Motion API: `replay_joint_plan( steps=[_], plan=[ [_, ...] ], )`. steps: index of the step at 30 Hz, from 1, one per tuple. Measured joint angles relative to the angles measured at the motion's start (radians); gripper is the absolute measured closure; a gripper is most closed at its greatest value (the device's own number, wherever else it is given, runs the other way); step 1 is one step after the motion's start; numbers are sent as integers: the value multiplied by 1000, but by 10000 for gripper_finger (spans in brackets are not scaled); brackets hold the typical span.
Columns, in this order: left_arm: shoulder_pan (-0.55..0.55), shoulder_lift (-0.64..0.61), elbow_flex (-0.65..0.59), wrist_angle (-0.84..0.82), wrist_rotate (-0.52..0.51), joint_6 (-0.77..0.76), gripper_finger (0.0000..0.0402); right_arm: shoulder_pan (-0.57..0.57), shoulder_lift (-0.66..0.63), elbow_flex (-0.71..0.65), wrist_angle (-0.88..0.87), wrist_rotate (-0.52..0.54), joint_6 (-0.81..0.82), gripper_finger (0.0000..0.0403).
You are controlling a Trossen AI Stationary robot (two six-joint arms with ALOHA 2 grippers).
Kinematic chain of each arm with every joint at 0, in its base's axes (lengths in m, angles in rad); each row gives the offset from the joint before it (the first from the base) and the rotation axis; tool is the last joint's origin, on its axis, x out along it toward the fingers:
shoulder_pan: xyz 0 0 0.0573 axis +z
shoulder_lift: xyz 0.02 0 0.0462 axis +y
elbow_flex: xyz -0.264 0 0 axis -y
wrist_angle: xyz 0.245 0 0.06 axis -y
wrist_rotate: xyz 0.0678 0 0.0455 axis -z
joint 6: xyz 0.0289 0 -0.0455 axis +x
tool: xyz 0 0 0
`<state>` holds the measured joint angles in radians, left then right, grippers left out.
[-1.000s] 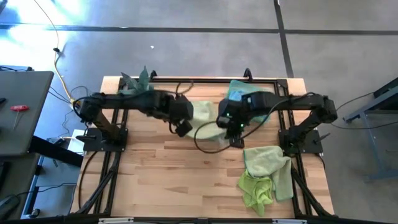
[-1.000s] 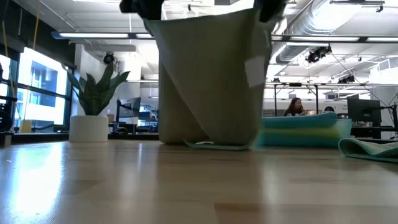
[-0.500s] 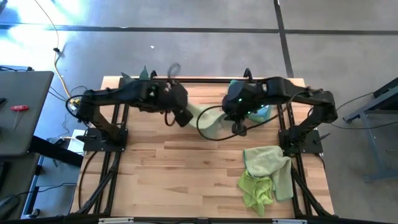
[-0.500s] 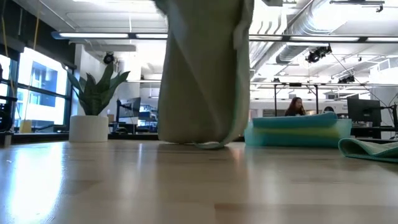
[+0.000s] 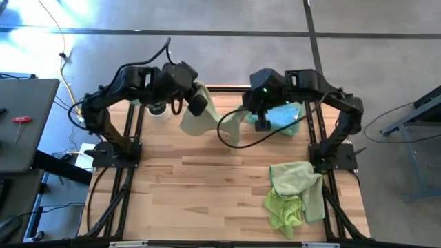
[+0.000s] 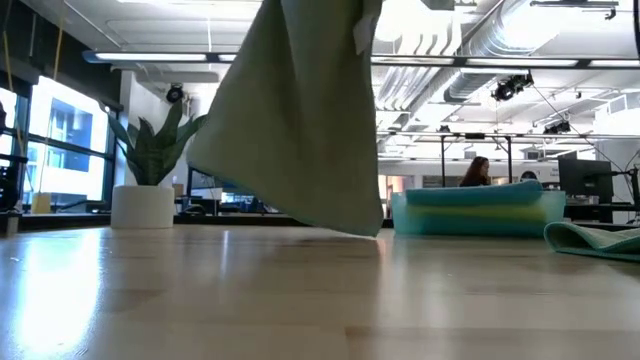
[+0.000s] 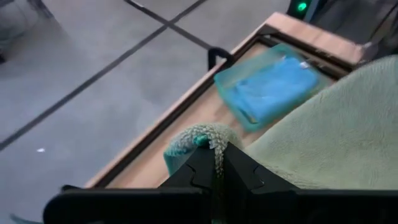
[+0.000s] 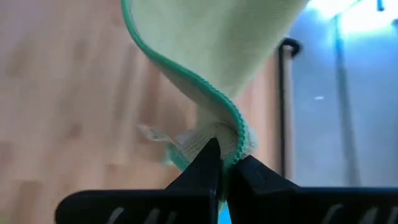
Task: Fold microfiber towels
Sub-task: Fold the left green microfiber cloth
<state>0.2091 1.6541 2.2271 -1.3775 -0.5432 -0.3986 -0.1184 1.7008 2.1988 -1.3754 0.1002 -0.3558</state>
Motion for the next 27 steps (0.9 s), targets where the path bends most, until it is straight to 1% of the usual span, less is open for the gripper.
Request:
replay_joint_plan(
  steps=[3,5,7,10,13,15,19,22,26,27],
  plan=[
    [36,7,0,-4,-1,36,394,-25,33,52,-21,71,-118,403],
    [60,9,-1,-15,-1,36,394,-36,52,88,-50,111,-161,403],
    [74,9,-1,-23,-9,35,394,-40,66,126,-79,109,-166,403],
    [73,8,0,-57,5,2,394,-27,77,159,-113,44,-116,403],
    [42,6,-3,-145,84,-63,394,1,74,128,-130,-89,2,403],
    [-5,6,-34,-194,115,-112,394,25,78,92,-132,-164,89,403],
    [-115,13,-168,-188,167,-189,394,87,95,-35,-118,-267,185,403],
    [-176,8,-280,-191,168,-230,394,134,96,-177,-70,-346,193,403],
    [-239,12,-439,-185,166,-311,394,192,97,-353,47,-375,171,403],
    [-255,12,-473,-183,170,-336,394,202,97,-391,91,-408,172,403]
  ],
)
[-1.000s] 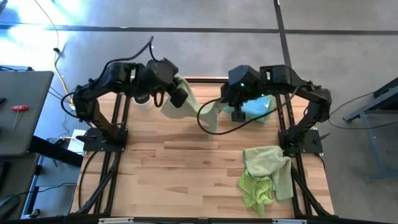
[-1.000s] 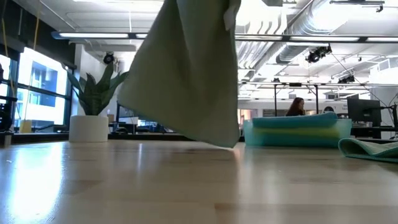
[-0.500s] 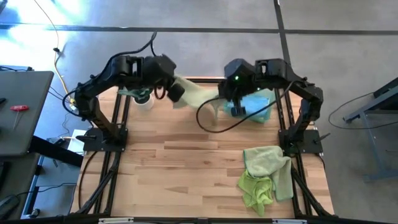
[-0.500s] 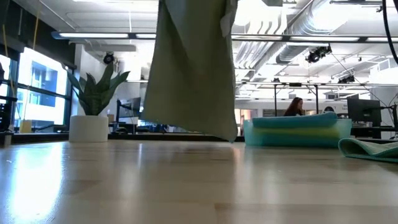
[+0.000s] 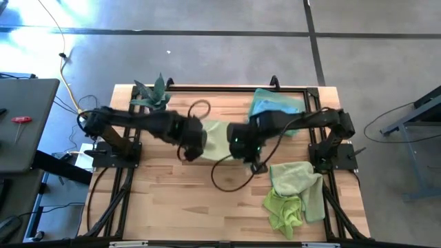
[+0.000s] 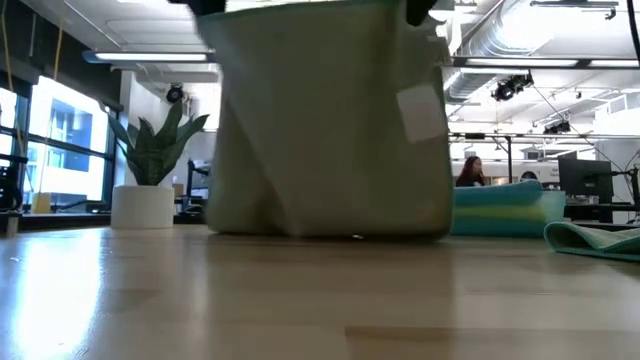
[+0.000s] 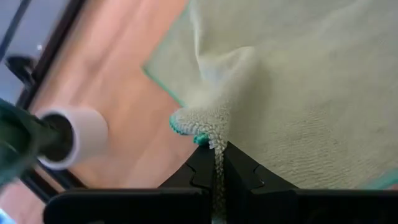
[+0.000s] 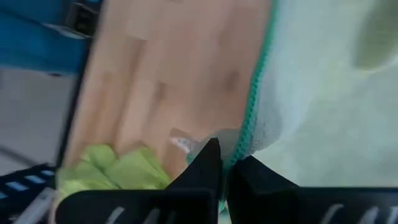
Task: Fold microfiber towels
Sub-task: Fold the left green microfiber cloth
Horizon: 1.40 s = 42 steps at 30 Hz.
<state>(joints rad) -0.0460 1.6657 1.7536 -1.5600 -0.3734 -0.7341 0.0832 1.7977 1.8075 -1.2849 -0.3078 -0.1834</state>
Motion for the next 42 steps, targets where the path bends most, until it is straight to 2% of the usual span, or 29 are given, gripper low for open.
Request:
replay_joint_plan(
  steps=[4,8,12,18,22,25,28,34,38,42],
  plan=[
    [-63,-1,-121,45,88,-67,394,8,0,-116,138,-160,26,403],
    [-123,-1,-239,228,168,-141,394,8,0,-209,263,-234,48,403],
    [-166,-1,-332,361,166,-254,394,25,0,-309,427,-313,93,403],
    [-206,-1,-458,413,142,-411,394,58,-1,-454,715,-407,251,403],
    [-214,-1,-509,414,96,-458,394,75,-1,-488,784,-344,306,403],
    [-204,-1,-519,414,5,-490,394,83,-2,-488,775,-240,298,403],
    [-189,-1,-518,413,-109,-494,394,77,-2,-488,772,-201,299,403],
    [-166,-1,-518,415,-270,-494,394,37,-2,-488,764,-72,356,403],
    [-138,-2,-530,429,-317,-486,394,9,-2,-487,729,-36,359,402],
    [-102,6,-591,509,-312,-485,394,-17,-2,-487,664,-35,340,402]
  ],
)
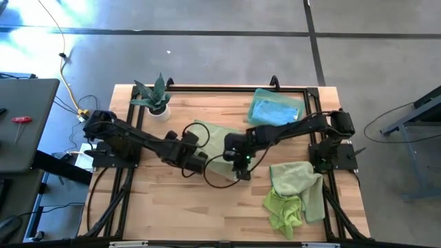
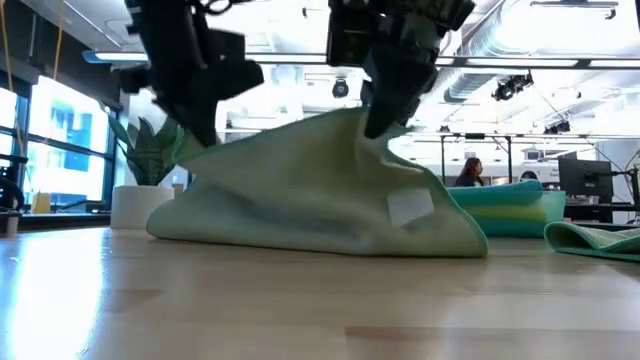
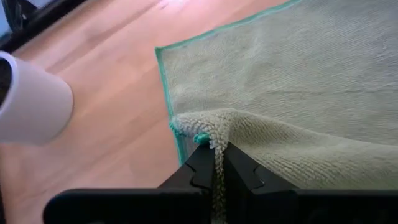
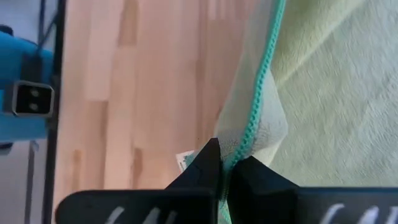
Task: Fold microfiber towels
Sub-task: Fold the left green microfiber cloth
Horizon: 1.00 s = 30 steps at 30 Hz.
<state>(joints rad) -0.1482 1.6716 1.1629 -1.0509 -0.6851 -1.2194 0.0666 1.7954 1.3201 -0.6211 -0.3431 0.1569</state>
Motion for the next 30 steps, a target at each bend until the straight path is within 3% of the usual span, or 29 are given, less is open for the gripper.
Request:
replay_joint_plan(
  steps=[6,13,19,30],
  plan=[
    [75,9,-68,136,9,3,394,-44,0,0,-89,36,-110,402],
    [183,9,-96,376,23,153,394,-134,0,1,-160,74,-229,402],
    [264,21,-97,347,28,150,394,-210,0,1,-215,71,-285,402],
    [303,170,-97,431,180,128,394,-246,0,-82,-185,65,-315,398]
  ],
)
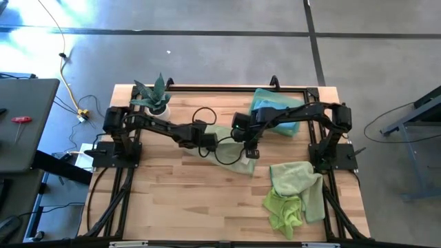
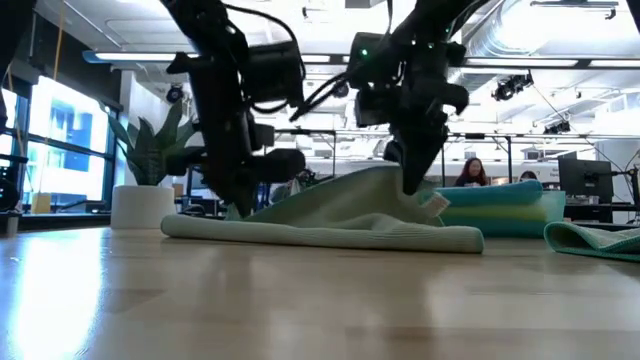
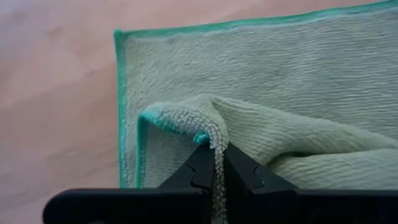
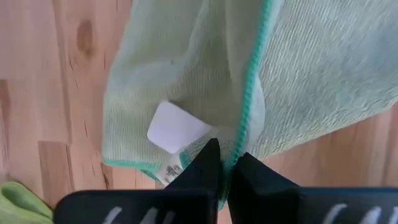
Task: Fold microfiber towels
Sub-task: Fold the left green microfiber cloth
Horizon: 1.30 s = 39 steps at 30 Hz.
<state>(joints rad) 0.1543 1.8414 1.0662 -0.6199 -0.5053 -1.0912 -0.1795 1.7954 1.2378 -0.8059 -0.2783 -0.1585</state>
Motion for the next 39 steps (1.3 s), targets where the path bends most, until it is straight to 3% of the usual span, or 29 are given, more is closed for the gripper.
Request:
replay_joint_plan(
  steps=[5,12,16,19,23,26,32,39],
  plan=[
    [-5,6,0,7,-56,-31,394,1,0,-24,-14,21,36,357],
    [28,-10,0,63,-104,11,394,-18,0,-24,-58,150,71,290],
    [48,-23,1,100,-97,6,393,-33,0,-24,-95,145,72,285],
    [73,-28,5,97,-31,17,380,-37,0,-24,-95,126,63,284],
    [115,-28,5,85,78,1,335,-37,0,-24,-84,91,49,284],
    [133,-28,5,100,99,7,293,-37,0,-24,-84,90,47,284],
    [150,-46,13,156,39,131,238,-42,-1,-24,-96,93,46,284],
    [168,-102,76,38,-128,129,237,-77,-26,-24,-174,139,56,284]
  ],
)
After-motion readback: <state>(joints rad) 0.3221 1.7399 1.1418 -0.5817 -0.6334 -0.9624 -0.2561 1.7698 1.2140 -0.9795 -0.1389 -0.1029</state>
